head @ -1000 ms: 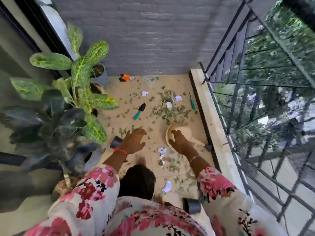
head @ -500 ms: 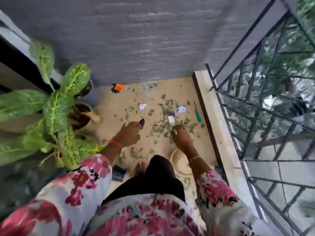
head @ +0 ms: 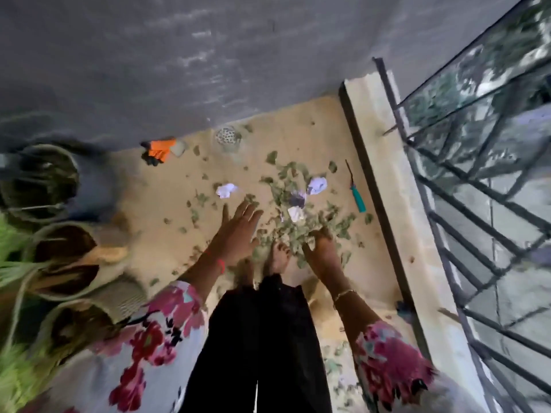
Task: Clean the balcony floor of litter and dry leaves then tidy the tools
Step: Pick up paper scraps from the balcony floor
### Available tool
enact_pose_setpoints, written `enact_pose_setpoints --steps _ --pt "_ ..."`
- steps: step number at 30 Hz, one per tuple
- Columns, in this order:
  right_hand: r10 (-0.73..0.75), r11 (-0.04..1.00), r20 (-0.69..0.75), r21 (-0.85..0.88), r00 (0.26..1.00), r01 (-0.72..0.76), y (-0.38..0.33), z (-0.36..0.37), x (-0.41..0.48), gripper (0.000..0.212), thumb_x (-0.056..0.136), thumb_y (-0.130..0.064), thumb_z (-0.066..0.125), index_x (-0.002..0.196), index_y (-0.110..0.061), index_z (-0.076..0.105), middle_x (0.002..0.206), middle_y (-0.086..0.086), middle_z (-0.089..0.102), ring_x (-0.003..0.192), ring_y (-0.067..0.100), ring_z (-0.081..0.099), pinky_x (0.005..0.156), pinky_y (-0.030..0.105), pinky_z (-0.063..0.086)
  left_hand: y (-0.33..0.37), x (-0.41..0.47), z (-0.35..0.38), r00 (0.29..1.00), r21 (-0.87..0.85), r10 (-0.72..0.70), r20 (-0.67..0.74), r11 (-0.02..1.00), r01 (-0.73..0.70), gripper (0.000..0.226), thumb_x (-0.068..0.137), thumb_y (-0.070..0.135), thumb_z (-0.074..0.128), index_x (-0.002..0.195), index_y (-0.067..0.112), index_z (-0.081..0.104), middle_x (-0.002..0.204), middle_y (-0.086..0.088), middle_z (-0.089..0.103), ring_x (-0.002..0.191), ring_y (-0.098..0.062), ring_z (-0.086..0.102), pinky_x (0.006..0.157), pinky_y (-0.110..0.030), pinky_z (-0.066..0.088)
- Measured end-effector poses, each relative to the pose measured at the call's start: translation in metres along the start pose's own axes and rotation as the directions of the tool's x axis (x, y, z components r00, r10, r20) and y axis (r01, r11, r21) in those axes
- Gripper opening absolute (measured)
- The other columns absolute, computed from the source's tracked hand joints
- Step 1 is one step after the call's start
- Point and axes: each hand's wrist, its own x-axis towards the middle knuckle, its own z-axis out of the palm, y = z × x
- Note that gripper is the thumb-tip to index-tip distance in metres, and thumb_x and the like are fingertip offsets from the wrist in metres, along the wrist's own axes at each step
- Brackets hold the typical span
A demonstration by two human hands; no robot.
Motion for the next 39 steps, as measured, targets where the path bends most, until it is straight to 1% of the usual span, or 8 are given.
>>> enact_pose_setpoints --steps 2,7,19,23,26,28,33,39 --pt "0.019 0.999 0.036 -0.029 0.999 -0.018 0.013 0.010 0.034 0.039 0.088 -0.006 0.056 0.126 0.002 0.052 0.132 0.021 0.049 0.117 0.035 0.050 0.093 0.029 0.036 -0.006 0.032 0.023 0.998 0.058 0.043 0.053 0.997 -0.046 0.062 0.064 0.018 0.077 0.120 -0.002 0.059 0.131 -0.019 0.055 0.121 -0.033 0.054 0.093 -0.067 0.036" --pt "0.054 0.998 -0.010 -0.023 0.998 -0.054 0.058 0.065 0.136 0.034 0.086 -0.008 0.059 0.117 0.004 0.054 0.124 0.020 0.047 0.115 0.034 0.045 0.094 0.038 0.042 -0.028 0.126 0.109 0.994 0.067 0.096 0.058 0.993 -0.100 0.057 0.091 0.030 0.052 0.142 0.011 0.034 0.152 -0.004 0.026 0.143 -0.020 0.015 0.113 -0.051 0.008" --pt "0.176 0.976 -0.292 -0.074 0.940 -0.206 0.176 0.217 0.315 0.072 0.082 -0.027 0.067 0.140 -0.007 0.031 0.131 0.015 0.050 0.126 0.034 0.035 0.103 0.042 0.024 -0.084 0.274 0.306 0.974 -0.145 0.225 0.015 0.965 -0.221 0.045 0.083 0.011 0.062 0.125 0.003 0.050 0.129 -0.015 0.049 0.118 -0.032 0.046 0.093 -0.045 0.040" --pt "0.202 0.961 -0.439 0.263 0.876 -0.090 0.198 0.246 0.332 0.035 0.080 -0.023 0.058 0.107 -0.001 0.060 0.090 0.018 0.061 0.096 0.031 0.051 0.084 0.040 0.042 -0.087 0.290 0.339 0.956 -0.108 0.289 -0.054 0.950 -0.293 0.053 0.075 0.008 0.070 0.125 0.005 0.053 0.127 -0.017 0.050 0.111 -0.033 0.046 0.088 -0.044 0.046" --pt "0.297 0.801 -0.488 0.595 0.820 0.064 0.198 0.249 0.320 0.017 0.073 -0.014 0.055 0.081 -0.002 0.063 0.070 0.018 0.062 0.064 0.019 0.052 0.055 0.034 0.044 -0.087 0.292 0.354 0.911 0.007 0.388 -0.141 0.921 -0.391 0.040 0.064 0.013 0.075 0.103 0.010 0.065 0.112 -0.013 0.057 0.097 -0.023 0.039 0.073 -0.040 0.050" --pt "0.395 0.671 -0.488 0.732 0.778 0.118 0.199 0.248 0.313 0.015 0.068 -0.007 0.054 0.080 -0.005 0.062 0.074 0.018 0.064 0.065 0.020 0.055 0.056 0.034 0.047 -0.085 0.292 0.356 0.904 0.070 0.393 -0.167 0.919 -0.387 0.027 0.063 0.016 0.076 0.089 0.013 0.068 0.105 -0.010 0.059 0.094 -0.024 0.044 0.068 -0.037 0.049" --pt "0.476 0.512 -0.397 0.850 0.785 0.120 0.200 0.228 0.312 0.027 0.074 -0.008 0.065 0.096 0.006 0.062 0.086 0.018 0.067 0.068 0.019 0.061 0.057 0.034 0.054 -0.082 0.296 0.354 0.893 -0.074 0.339 -0.297 0.924 -0.376 0.011 0.066 0.014 0.077 0.066 0.011 0.067 0.093 -0.008 0.060 0.083 -0.027 0.052 0.061 -0.031 0.043" --pt "0.442 0.568 -0.495 0.800 0.748 0.194 0.185 0.211 0.320 0.019 0.088 -0.025 0.064 0.087 -0.006 0.063 0.075 -0.001 0.064 0.058 -0.001 0.055 0.057 0.019 0.045 -0.084 0.297 0.344 0.938 -0.394 0.262 -0.227 0.856 -0.335 0.019 0.069 0.022 0.077 0.070 0.004 0.071 0.086 -0.001 0.059 0.085 -0.021 0.056 0.066 -0.041 0.050"
